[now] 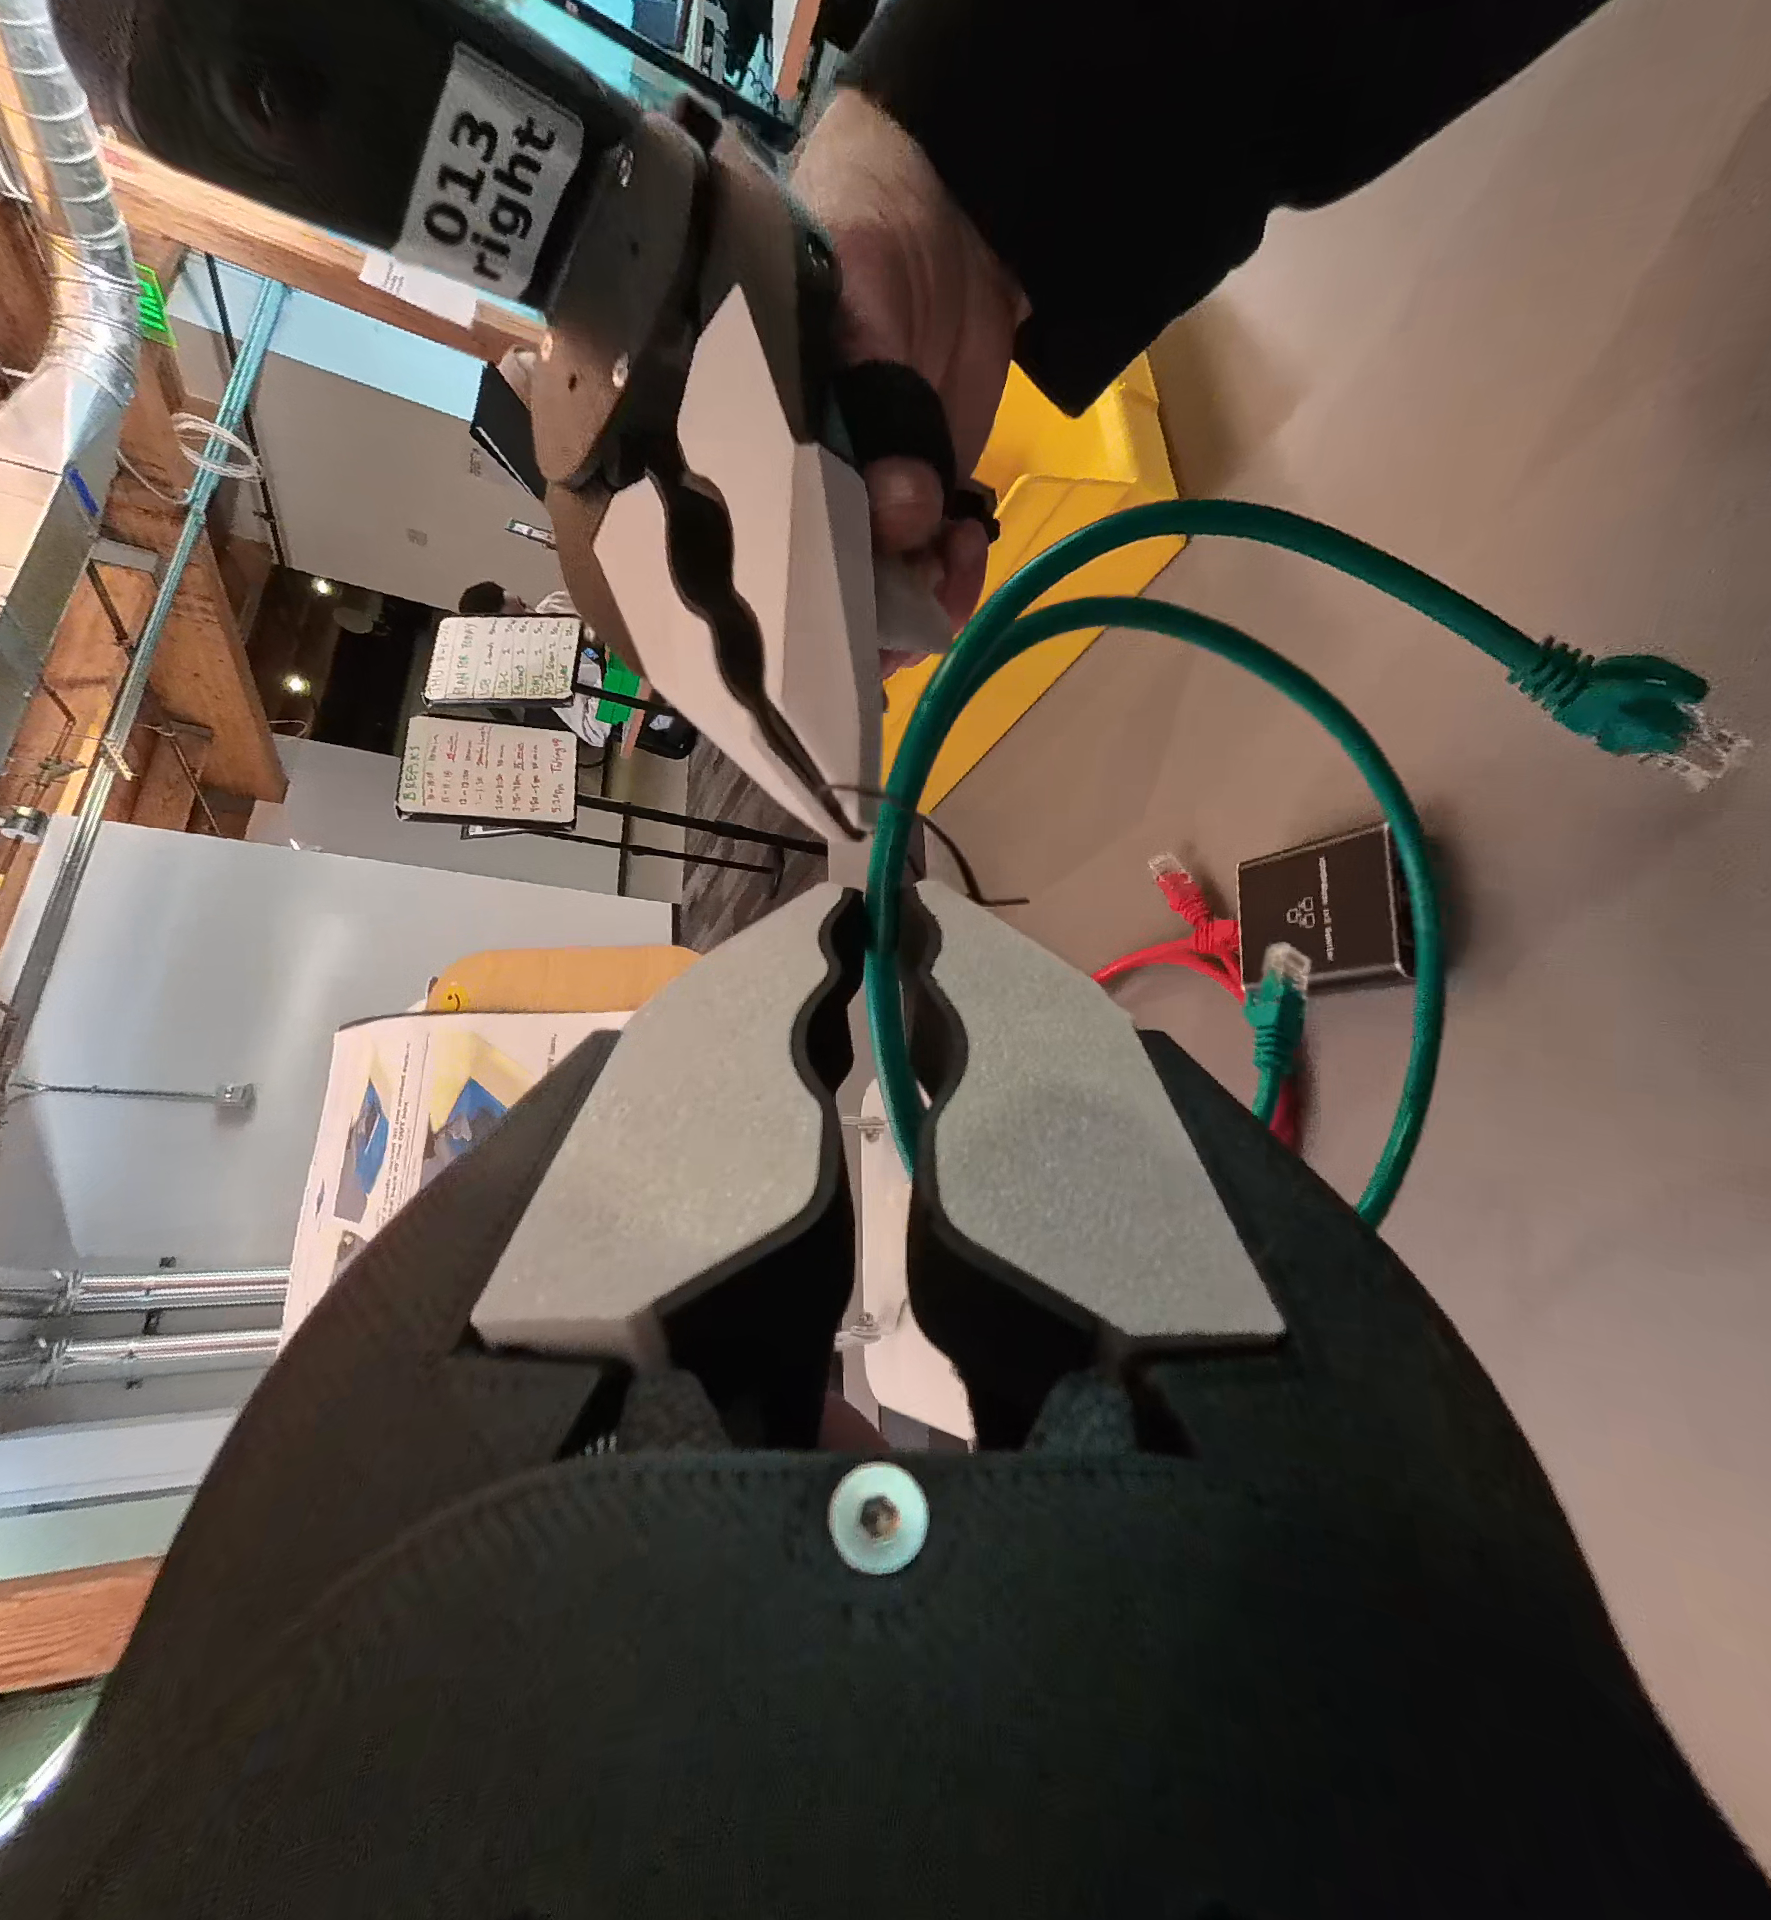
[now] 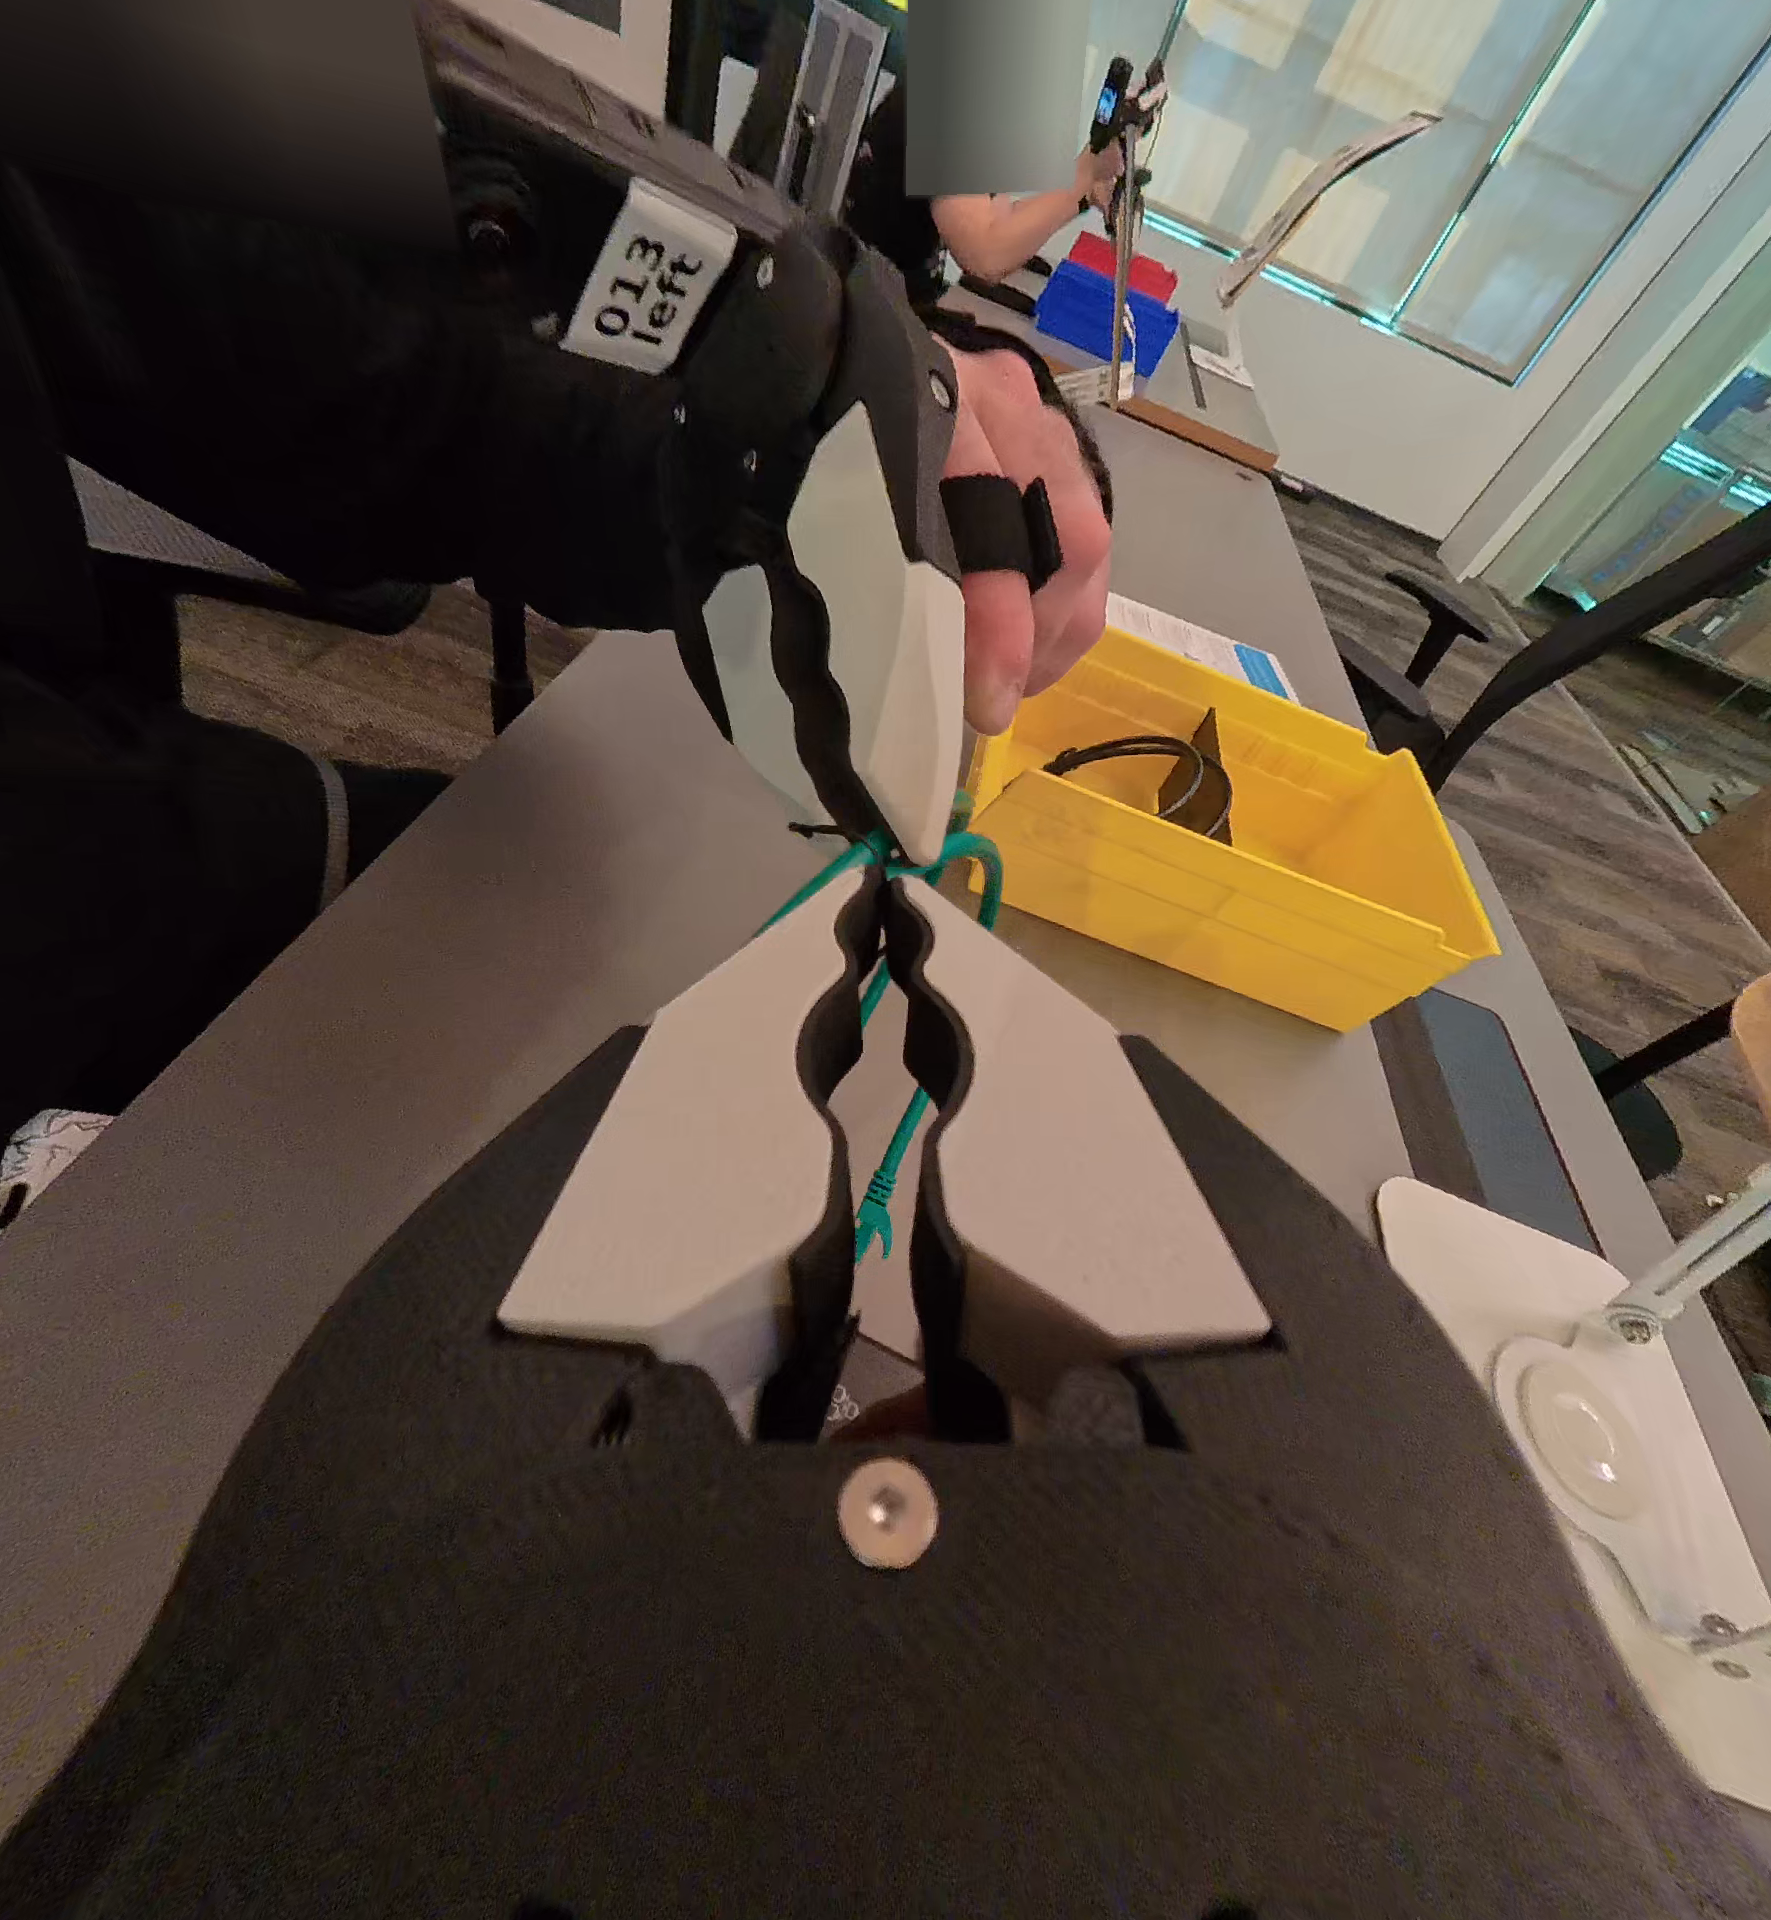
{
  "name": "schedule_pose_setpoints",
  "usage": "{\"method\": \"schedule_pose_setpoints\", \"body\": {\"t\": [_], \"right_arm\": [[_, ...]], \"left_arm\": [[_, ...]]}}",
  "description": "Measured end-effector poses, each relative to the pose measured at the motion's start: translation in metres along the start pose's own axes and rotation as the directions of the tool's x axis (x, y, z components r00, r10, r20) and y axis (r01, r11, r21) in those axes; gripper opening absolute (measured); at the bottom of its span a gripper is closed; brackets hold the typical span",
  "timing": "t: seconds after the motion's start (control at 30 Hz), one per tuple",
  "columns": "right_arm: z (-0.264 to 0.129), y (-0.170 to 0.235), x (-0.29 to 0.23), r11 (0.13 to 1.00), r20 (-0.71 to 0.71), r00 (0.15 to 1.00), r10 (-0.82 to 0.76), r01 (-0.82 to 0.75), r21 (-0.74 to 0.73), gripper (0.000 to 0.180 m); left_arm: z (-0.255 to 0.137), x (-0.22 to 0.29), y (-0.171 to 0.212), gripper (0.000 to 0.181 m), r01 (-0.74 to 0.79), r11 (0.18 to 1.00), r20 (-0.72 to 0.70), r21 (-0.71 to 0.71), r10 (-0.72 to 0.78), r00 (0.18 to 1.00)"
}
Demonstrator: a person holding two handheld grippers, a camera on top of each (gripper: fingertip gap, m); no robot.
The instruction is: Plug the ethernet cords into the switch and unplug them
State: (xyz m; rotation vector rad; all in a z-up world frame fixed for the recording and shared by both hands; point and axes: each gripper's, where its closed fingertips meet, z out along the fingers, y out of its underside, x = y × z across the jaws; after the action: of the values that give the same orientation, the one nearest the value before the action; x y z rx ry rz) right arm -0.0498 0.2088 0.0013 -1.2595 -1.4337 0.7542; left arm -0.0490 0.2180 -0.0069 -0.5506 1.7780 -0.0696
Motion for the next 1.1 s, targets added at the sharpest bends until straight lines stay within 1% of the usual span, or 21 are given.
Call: {"method": "schedule_pose_setpoints", "body": {"t": [0.17, 0.4, 0.5, 0.63, 0.77, 0.9, 1.03, 1.1], "right_arm": [[0.004, 0.0, -0.001, 1.0, 0.006, 1.0, 0.003, -0.003, -0.003, 0.0], [0.004, 0.0, -0.001, 1.0, 0.001, 1.0, 0.004, -0.004, -0.015, 0.0], [0.004, -0.001, -0.001, 1.0, 0.003, 1.0, 0.006, -0.006, -0.015, 0.0], [0.003, -0.004, 0.001, 1.0, 0.001, 1.0, 0.021, -0.021, 0.005, 0.0], [0.0, -0.004, 0.005, 0.999, -0.014, 0.999, 0.041, -0.041, 0.014, 0.0], [-0.003, -0.008, 0.011, 0.997, -0.035, 0.997, 0.067, -0.065, 0.038, 0.0], [-0.006, -0.012, 0.017, 0.994, -0.061, 0.994, 0.087, -0.083, 0.066, 0.0], [-0.008, -0.015, 0.019, 0.991, -0.066, 0.993, 0.102, -0.096, 0.088, 0.0]], "left_arm": [[0.002, 0.002, -0.005, 0.006, -0.008, 1.0, -0.002, 0.008, 0.008, 1.0], [0.003, -0.003, -0.004, 0.01, -0.01, 1.0, 0.063, -0.013, 0.011, 0.998], [0.002, -0.009, -0.004, 0.018, -0.012, 1.0, 0.11, -0.019, 0.014, 0.994], [0.003, -0.015, -0.003, 0.019, -0.043, 0.999, 0.161, -0.032, 0.048, 0.986], [0.004, -0.023, -0.003, 0.027, -0.099, 0.993, 0.24, -0.071, 0.114, 0.964], [0.005, -0.031, -0.003, 0.03, -0.134, 0.986, 0.325, -0.098, 0.159, 0.932], [0.007, -0.038, -0.004, 0.026, -0.17, 0.975, 0.391, -0.141, 0.213, 0.896], [0.009, -0.04, -0.005, 0.02, -0.183, 0.971, 0.407, -0.153, 0.23, 0.884]]}}
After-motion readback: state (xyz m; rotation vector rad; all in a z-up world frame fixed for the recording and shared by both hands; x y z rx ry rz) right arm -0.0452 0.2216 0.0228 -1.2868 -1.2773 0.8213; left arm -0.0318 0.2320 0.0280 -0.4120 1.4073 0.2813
